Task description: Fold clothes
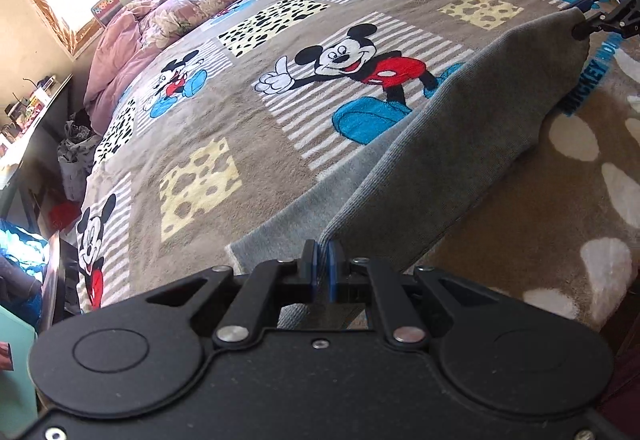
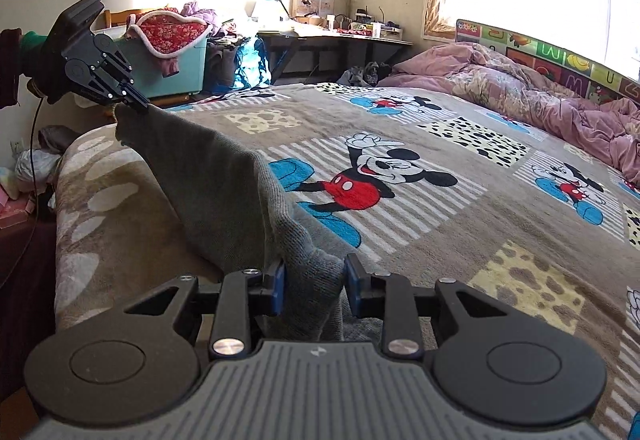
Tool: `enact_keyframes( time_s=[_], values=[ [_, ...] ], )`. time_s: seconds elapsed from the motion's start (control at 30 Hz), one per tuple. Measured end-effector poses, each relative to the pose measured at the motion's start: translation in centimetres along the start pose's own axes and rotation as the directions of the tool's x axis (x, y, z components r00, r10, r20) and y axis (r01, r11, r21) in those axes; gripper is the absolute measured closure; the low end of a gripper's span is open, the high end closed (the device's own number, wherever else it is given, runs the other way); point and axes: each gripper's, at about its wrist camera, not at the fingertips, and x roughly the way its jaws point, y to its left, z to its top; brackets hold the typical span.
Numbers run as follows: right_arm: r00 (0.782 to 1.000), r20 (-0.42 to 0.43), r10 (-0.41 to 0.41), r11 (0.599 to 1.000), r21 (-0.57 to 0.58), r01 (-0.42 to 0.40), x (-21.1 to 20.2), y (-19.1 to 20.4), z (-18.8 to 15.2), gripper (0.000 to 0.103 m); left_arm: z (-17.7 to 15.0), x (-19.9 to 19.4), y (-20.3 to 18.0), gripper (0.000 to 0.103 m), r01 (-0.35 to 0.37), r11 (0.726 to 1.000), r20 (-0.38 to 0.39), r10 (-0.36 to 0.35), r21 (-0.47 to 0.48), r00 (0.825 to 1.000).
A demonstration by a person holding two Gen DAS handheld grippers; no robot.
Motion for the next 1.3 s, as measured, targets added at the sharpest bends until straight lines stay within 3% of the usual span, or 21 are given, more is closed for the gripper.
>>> enact_keyframes(
  time_s=[0.23, 0.47, 0.8, 1.3],
  values=[
    [1.000, -0.021, -0.023, 0.994, -0.105, 0.021, -1.2, 3.0, -1.6, 0.072, -2.3, -2.1, -2.2, 0.099, -0.029, 0.999, 0.039, 0.031, -0.032, 0.999],
    [0.998, -0.047, -0.053, 0.983, -0.179, 0.044, -2.3, 4.9, -3.6, 0.072, -4.1, -4.4, -5.3, 0.099, -0.081, 0.997, 0.071, 0.081, -0.005, 0.994],
    [0.992, -0.096, -0.080, 0.957, -0.284, 0.050, -2.6, 7.0, -5.4, 0.072, -6.9, -5.2, -9.6, 0.099, -0.099, 0.993, 0.041, 0.097, 0.059, 0.995],
    [0.973, -0.209, -0.099, 0.920, -0.391, 0.009, -3.3, 8.7, -7.6, 0.069, -10.1, -3.7, -14.0, 0.099, -0.068, 0.994, -0.049, 0.073, 0.090, 0.996]
  ],
)
